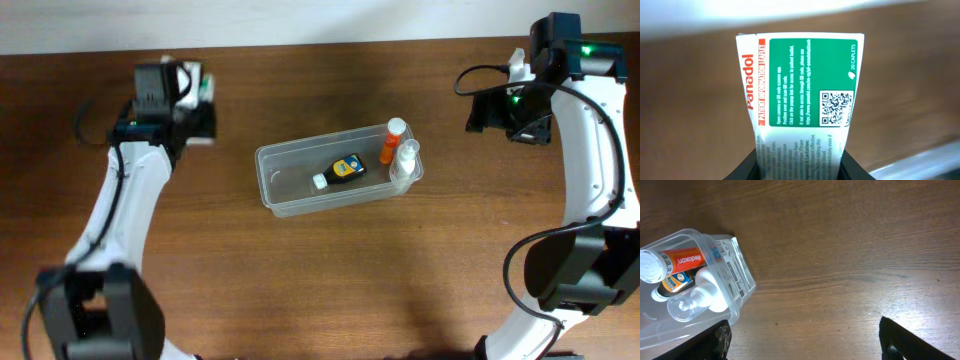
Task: Pack container
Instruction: 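Place the Panadol box into the container's left side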
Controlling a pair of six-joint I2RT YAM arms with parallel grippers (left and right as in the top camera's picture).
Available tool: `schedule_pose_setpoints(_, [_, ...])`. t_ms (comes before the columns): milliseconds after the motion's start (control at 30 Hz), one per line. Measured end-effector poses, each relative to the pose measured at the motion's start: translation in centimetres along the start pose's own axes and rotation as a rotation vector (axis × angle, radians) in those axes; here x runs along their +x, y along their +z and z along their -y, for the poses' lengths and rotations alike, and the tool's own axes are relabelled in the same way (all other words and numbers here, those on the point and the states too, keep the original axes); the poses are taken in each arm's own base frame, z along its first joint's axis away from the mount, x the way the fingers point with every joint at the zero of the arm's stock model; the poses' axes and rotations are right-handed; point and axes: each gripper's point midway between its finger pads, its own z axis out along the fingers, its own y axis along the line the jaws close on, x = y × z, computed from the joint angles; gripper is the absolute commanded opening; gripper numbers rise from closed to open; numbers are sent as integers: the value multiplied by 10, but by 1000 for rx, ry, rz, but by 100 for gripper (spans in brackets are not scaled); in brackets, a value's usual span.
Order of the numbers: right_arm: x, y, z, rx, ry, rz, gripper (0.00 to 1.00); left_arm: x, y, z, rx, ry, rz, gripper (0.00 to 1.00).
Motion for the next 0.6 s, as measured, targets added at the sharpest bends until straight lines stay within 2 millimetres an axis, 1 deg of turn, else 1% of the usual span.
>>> schedule_pose_setpoints(67, [0, 0, 0, 0, 0, 0, 86, -25, -22, 30, 42, 101, 76, 31])
schedule_pose_setpoints(100, [0, 0, 0, 0, 1, 0, 86, -31, -31, 48, 69, 160, 100, 31])
schedule_pose_setpoints(167, [0, 0, 0, 0, 1, 0, 86, -30, -40, 81, 120, 263, 103, 31])
schedule_pose_setpoints(200, [0, 0, 0, 0, 0, -1, 86, -23, -41, 98, 149, 320, 86, 31])
schedule_pose_setpoints(233, [0, 0, 0, 0, 1, -1, 86, -12, -41, 114, 182, 378, 51, 32])
schedule_pose_setpoints(267, [0, 0, 0, 0, 0, -1, 86, -2, -39, 126, 207, 419, 22, 32])
schedule_pose_setpoints(333, [0, 0, 0, 0, 0, -1, 86, 13, -35, 145, 243, 481, -21, 31])
schedule_pose_setpoints(467, [0, 0, 0, 0, 1, -1, 86, 40, -23, 169, 292, 561, -99, 32])
schedule_pose_setpoints(600, [0, 0, 0, 0, 1, -1, 86, 62, -8, 186, 324, 607, -165, 31])
